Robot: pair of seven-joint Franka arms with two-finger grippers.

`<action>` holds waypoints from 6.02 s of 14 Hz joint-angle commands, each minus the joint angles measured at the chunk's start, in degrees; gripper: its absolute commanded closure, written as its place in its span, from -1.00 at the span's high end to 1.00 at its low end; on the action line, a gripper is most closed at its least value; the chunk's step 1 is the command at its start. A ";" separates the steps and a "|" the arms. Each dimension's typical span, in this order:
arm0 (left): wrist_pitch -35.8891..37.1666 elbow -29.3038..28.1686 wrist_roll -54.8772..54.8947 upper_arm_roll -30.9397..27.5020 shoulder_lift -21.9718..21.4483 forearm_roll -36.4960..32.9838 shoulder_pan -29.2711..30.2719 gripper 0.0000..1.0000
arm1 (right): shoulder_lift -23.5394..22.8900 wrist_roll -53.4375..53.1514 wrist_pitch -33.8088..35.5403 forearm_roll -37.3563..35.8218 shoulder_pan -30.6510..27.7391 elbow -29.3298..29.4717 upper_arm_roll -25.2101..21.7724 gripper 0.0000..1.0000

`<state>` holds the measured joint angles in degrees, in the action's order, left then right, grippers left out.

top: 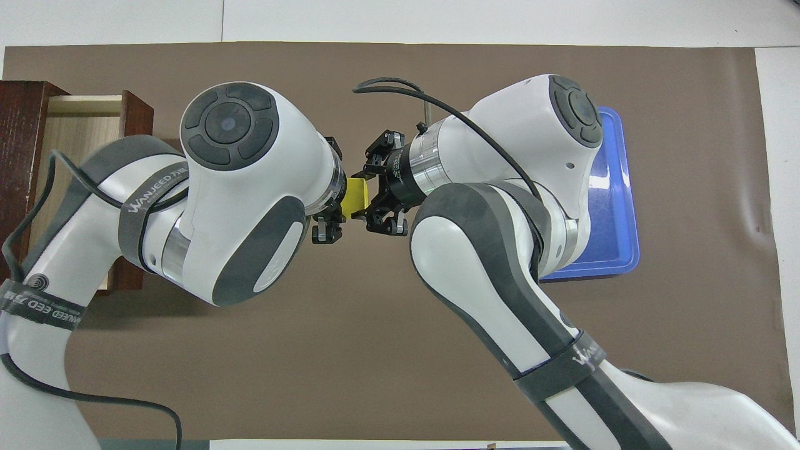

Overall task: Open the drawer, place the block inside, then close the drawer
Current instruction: 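Close the left gripper on the cube and open the right gripper, then lower the cube into the drawer with the left gripper while the right gripper retracts, then release the cube and push the drawer shut with the left gripper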

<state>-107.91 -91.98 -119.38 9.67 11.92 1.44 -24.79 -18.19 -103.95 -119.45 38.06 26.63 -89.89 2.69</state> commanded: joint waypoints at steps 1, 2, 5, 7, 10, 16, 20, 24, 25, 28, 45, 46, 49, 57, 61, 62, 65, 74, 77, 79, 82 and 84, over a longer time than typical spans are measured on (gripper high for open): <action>0.25 1.28 0.11 -0.61 1.00 0.67 -0.26 -1.00 | -0.44 -0.56 0.36 1.32 -0.18 1.39 0.12 0.24; 0.25 1.28 0.20 -0.70 1.00 0.67 -0.17 -1.00 | -0.44 -0.56 0.36 1.23 0.17 1.39 0.12 0.99; 1.56 1.45 0.55 -1.32 0.39 0.24 0.70 -1.00 | -0.36 -0.56 0.45 1.32 -0.17 1.47 0.12 1.00; 3.58 1.46 5.26 -1.32 -1.71 0.49 5.70 -1.00 | -0.36 -0.64 0.45 1.32 -0.17 1.74 0.12 1.00; 9.55 1.37 20.02 -1.41 -4.36 1.11 16.49 -1.00 | -0.36 -0.56 0.45 1.32 -0.52 1.82 0.12 1.00; 7.28 -1.53 34.63 -1.58 -6.03 1.02 34.70 -1.00 | 0.26 4.43 3.61 0.35 -5.44 1.74 -0.41 1.00; 1.15 -10.81 37.72 -1.76 -9.97 0.76 37.71 -1.00 | 0.61 11.46 7.47 -3.15 -10.01 1.82 -0.58 1.00; -2.74 -17.61 40.45 -1.67 -11.48 0.76 39.65 -1.00 | 1.58 24.54 13.53 -8.78 -14.05 1.82 -0.67 1.00; -3.00 -18.57 40.28 -1.76 -11.57 0.76 39.56 -1.00 | 2.01 28.67 15.20 -10.01 -15.45 1.82 -0.58 1.00; -4.05 -22.35 40.28 -1.76 -12.71 0.85 40.95 -1.00 | 3.68 43.69 21.96 -14.83 -19.67 1.82 -0.50 1.00; 0.87 -13.92 28.26 -0.79 -11.48 -1.60 28.77 1.00 | 23.29 111.94 34.29 -38.67 -33.05 -6.35 -0.58 1.00; 0.86 -14.71 27.11 -0.79 -11.83 -1.61 27.01 1.00 | 23.03 111.94 34.38 -39.02 -33.05 -6.35 -0.58 1.00; -1.66 -17.52 24.73 -0.88 -11.48 -1.88 24.97 1.00 | 21.88 111.86 34.81 -39.29 -33.13 -6.00 -0.58 1.00; -7.65 -20.34 28.32 -1.23 -10.87 -5.57 30.14 1.00 | 20.12 111.33 38.42 -39.28 -33.66 -1.52 -0.58 1.00; -9.33 -20.43 31.66 -1.23 -10.60 -5.57 33.22 1.00 | 20.39 110.89 35.44 -40.60 -33.40 -2.66 -0.50 1.00; -9.42 -20.34 32.36 -1.23 -10.52 -5.57 33.75 1.00 | 20.39 110.98 34.04 -40.95 -33.31 -2.66 -0.49 1.00; -10.12 -20.34 36.75 -1.23 -10.52 -5.57 36.30 1.00 | 20.47 110.98 34.02 -40.96 -33.31 -2.83 -0.49 1.00; -10.83 -20.34 42.39 -1.41 -10.52 -6.01 41.40 1.00 | 20.47 110.89 31.04 -40.87 -33.22 -5.12 -0.49 1.00; -10.74 -20.34 42.47 -1.32 -10.52 -7.41 42.81 1.00 | 20.39 110.89 30.86 -40.87 -33.13 -5.21 -0.49 1.00; -9.96 -20.08 43.17 -1.23 -10.52 -7.41 42.55 1.00 | 20.39 110.98 30.86 -40.87 -33.22 -5.21 -0.49 1.00; -7.07 -17.98 44.06 -0.71 -11.21 -6.80 41.41 1.00 | 20.56 110.89 29.72 -40.78 -33.22 -5.91 -0.41 1.00; -4.07 -16.83 46.07 -0.44 -12.00 -6.71 38.87 1.00 | 20.56 110.80 29.72 -40.61 -33.22 -5.82 -0.41 1.00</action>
<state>-115.56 -110.22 -75.19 9.22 1.36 -4.84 16.42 1.70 6.50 -88.56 -1.75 -5.89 -94.59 1.58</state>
